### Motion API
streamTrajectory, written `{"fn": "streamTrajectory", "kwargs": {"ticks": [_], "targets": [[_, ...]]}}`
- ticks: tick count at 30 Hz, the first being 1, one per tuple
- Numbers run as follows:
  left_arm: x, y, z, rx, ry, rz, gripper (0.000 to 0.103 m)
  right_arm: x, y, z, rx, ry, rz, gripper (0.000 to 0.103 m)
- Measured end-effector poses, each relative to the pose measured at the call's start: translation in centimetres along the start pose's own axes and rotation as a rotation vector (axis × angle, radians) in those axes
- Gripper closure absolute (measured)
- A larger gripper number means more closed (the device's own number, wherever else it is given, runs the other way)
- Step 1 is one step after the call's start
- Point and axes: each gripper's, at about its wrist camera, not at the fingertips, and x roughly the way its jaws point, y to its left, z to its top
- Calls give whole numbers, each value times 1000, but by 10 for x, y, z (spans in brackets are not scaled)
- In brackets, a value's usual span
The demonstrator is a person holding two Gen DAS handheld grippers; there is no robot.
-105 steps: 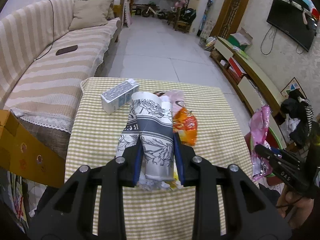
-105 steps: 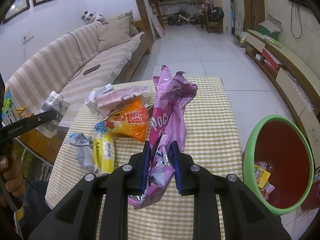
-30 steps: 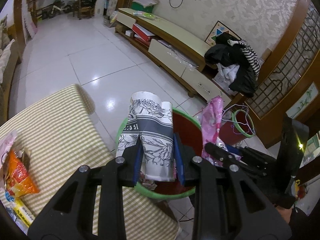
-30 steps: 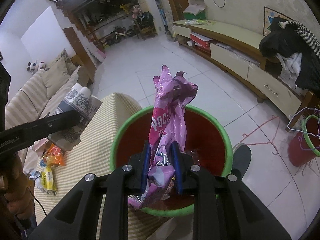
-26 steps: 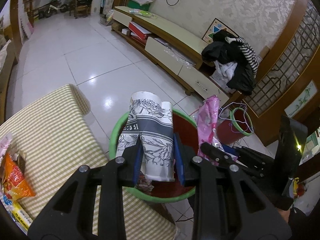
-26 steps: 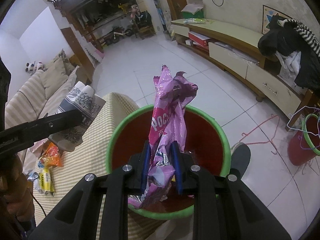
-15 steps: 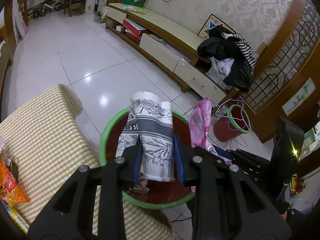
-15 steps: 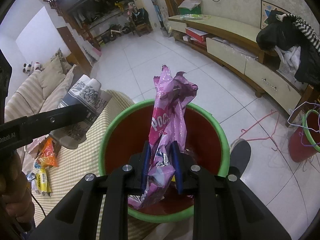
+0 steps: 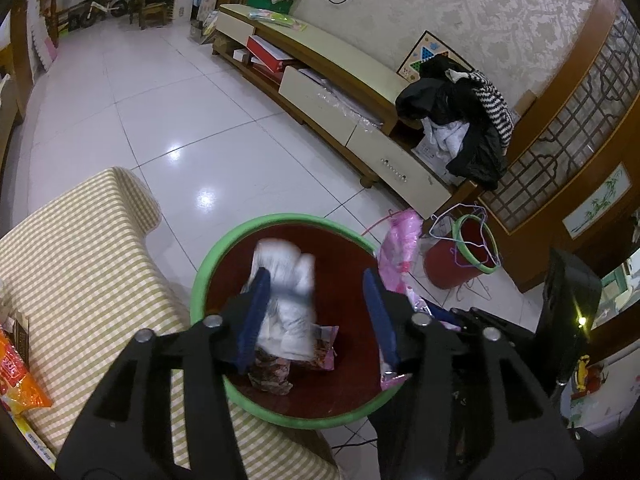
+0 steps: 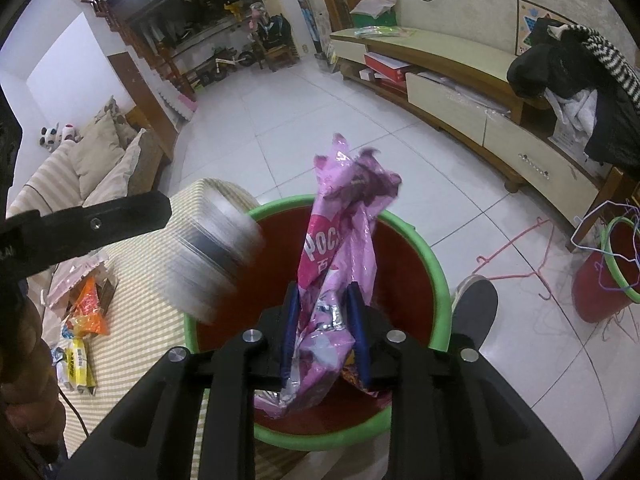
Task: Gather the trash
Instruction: 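Move both tools back over the table toward the remaining trash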
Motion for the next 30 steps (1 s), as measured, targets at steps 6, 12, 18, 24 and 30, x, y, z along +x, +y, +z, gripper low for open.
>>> {"fn": "streamTrajectory", "kwargs": {"ticks": [6, 12, 18, 24, 30], "targets": [[-7, 9, 2, -30, -26, 13, 31, -2, 5, -1, -10, -10, -11, 43], [-27, 27, 0, -80, -73, 75, 11, -9, 15, 2, -24, -26, -16, 24], [-55, 41, -6, -106, -113, 130, 6, -19, 36, 2, -52, -43, -9, 18], [-86, 54, -21, -123, -143, 159, 5, -33, 66, 0, -100, -65, 16, 16], [-123, 74, -39, -167, -180, 196, 5, -45, 100, -6, -164, -77, 52, 16]]}}
